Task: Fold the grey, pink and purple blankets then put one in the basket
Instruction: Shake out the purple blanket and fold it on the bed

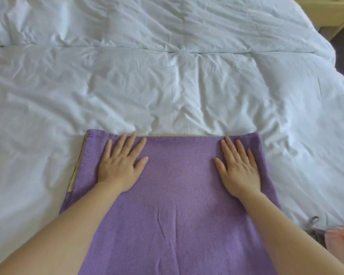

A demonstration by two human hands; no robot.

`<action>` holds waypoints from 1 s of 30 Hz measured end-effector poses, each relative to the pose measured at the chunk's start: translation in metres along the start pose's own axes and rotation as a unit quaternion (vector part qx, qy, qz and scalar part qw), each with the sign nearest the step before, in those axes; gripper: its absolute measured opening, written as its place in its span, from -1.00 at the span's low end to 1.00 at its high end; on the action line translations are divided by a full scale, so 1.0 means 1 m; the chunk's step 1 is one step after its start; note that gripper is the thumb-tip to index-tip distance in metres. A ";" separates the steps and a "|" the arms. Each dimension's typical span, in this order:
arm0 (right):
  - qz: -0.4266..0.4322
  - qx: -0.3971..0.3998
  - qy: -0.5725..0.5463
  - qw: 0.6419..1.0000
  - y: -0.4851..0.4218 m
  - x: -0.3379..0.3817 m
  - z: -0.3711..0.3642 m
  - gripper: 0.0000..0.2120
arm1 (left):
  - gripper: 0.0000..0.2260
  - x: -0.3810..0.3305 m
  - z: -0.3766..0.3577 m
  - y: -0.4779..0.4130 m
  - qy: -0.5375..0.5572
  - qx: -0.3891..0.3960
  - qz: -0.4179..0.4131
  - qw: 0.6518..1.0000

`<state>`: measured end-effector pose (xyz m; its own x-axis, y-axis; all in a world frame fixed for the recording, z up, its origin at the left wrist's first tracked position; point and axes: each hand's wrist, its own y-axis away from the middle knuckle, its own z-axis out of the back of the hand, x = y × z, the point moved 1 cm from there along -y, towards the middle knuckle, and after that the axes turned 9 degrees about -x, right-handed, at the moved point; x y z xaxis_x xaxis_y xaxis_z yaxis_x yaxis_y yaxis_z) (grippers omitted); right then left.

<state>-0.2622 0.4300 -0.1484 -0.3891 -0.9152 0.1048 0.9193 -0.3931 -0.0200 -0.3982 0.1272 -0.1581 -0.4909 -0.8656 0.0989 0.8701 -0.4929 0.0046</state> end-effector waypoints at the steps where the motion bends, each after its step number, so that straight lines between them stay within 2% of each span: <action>1: -0.020 0.000 0.010 1.000 0.001 -0.009 0.002 -0.37 | -0.46 0.013 0.002 0.001 -0.013 0.002 0.023 1.000; 4: -0.103 0.023 0.032 0.994 0.012 -0.024 0.016 -0.32 | -0.41 0.033 0.020 0.017 -0.028 -0.012 0.066 0.997; 6: -0.131 0.014 0.025 0.991 0.029 -0.013 0.027 -0.31 | -0.43 0.018 0.035 0.040 0.008 -0.036 0.043 0.998; 8: -0.083 -0.001 -0.026 0.996 0.060 0.016 0.032 -0.34 | -0.46 -0.015 0.040 0.078 0.063 -0.040 -0.028 0.997; 11: 0.005 0.044 -0.084 0.995 0.121 0.051 0.024 -0.37 | -0.48 -0.053 0.036 0.137 0.112 -0.001 -0.101 0.989; 15: -0.048 0.040 0.002 0.998 0.165 0.017 0.025 -0.31 | -0.48 -0.034 0.033 0.170 0.078 0.003 -0.053 0.996; 20: -0.118 0.045 0.016 0.992 0.190 -0.011 0.042 -0.30 | -0.46 0.003 0.046 0.196 0.047 0.017 0.001 0.999; 25: -0.050 0.051 -0.037 0.997 0.247 0.019 0.041 -0.38 | -0.49 0.004 0.039 0.258 0.070 -0.002 -0.004 0.998; 28: -0.092 0.065 0.000 0.994 0.275 -0.005 0.035 -0.41 | -0.49 0.016 0.037 0.286 0.069 -0.033 0.031 0.997; 30: -0.124 0.064 0.012 0.990 0.287 -0.022 0.037 -0.39 | -0.50 0.022 0.041 0.295 0.078 -0.056 0.085 0.992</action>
<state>0.0123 0.3407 -0.1195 -0.6034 -0.7946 0.0670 0.7949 -0.5926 0.1307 -0.1507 -0.0338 -0.1134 -0.3468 -0.9356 -0.0658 0.9345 -0.3386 -0.1102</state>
